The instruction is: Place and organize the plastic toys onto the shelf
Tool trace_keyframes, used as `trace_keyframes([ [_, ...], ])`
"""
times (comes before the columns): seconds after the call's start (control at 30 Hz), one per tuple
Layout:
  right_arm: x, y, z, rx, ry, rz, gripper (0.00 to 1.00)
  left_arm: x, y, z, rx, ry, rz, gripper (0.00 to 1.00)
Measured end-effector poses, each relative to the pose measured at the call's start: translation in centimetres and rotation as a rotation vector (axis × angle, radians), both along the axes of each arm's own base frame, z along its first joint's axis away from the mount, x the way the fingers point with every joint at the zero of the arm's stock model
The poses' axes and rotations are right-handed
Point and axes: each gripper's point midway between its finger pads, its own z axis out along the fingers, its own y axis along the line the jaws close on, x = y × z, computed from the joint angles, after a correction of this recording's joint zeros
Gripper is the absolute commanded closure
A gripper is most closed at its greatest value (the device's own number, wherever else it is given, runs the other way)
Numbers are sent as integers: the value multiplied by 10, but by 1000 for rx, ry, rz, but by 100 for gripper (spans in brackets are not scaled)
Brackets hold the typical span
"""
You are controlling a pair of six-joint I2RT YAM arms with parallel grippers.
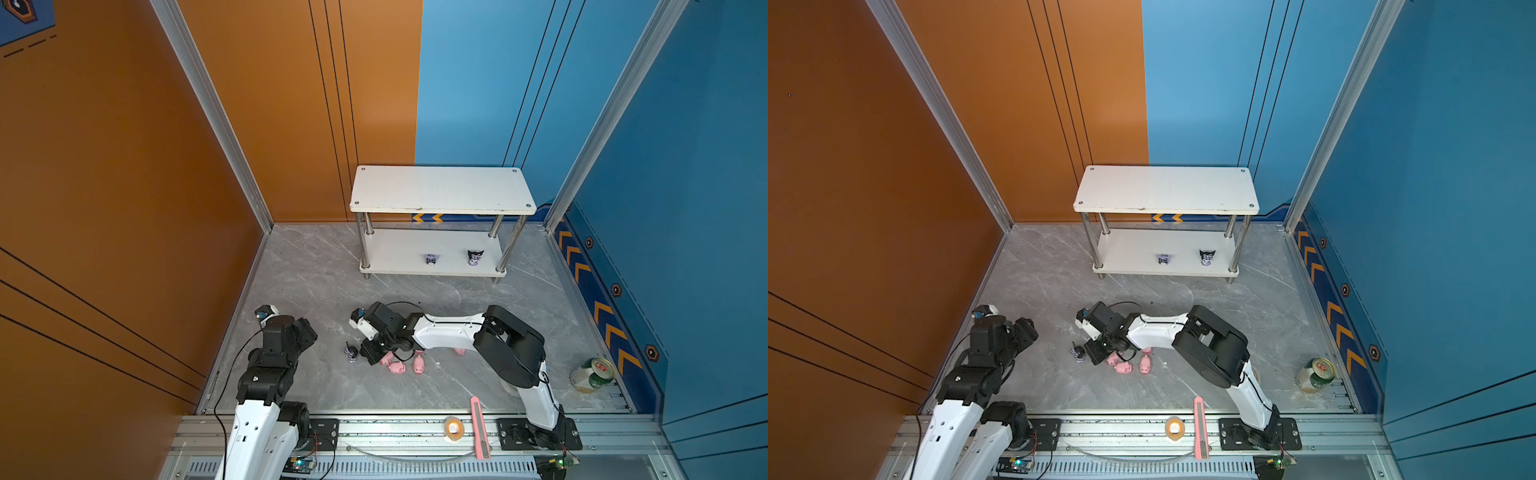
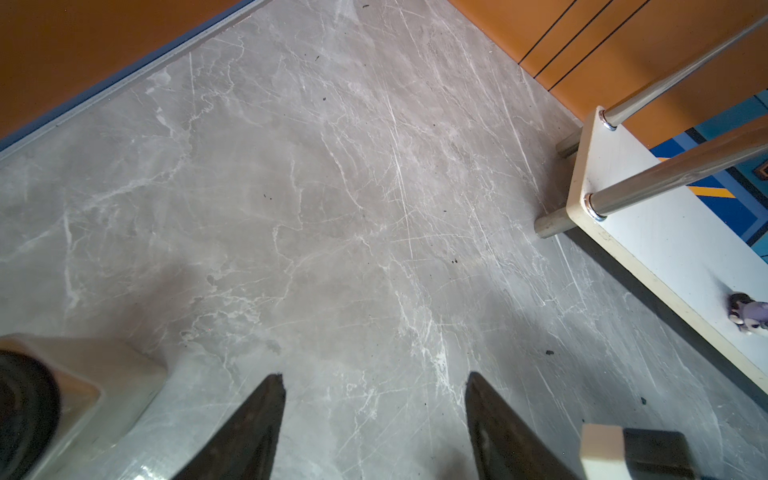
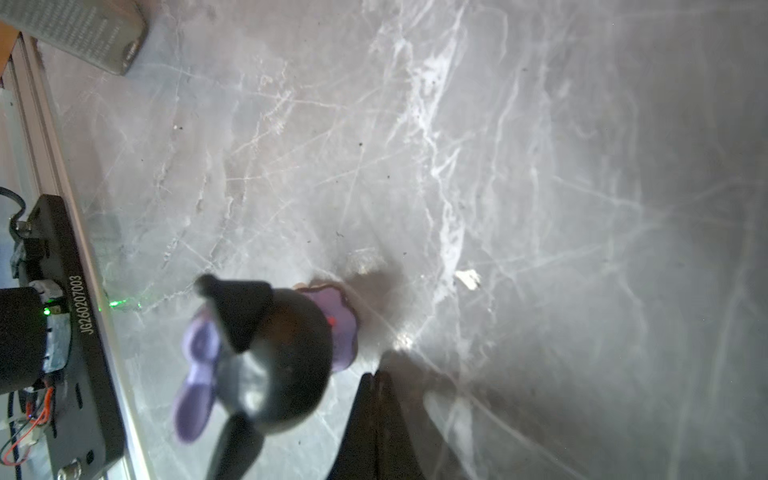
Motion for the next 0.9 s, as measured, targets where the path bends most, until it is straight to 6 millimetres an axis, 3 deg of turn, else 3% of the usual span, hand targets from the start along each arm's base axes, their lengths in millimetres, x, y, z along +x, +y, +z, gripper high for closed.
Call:
trace_keyframes([
  [0.2, 10, -12, 3, -15, -11, -27, 100, 0, -2, -1, -9, 1, -6, 30],
  [0.43, 11, -22, 36, -25, -71, -41, 100, 0, -4, -3, -16, 5, -14, 30],
  [0.63, -28, -10, 65, -32, -135, 47, 100, -2, -5, -10, -21, 20, -21, 29],
  [0.8, -61, -2, 67, -50, -128, 121, 100, -2, -6, -12, -27, 23, -27, 29],
  [0.9, -62, 0, 66, -63, -129, 124, 100, -2, -8, -14, -34, 26, -36, 28],
])
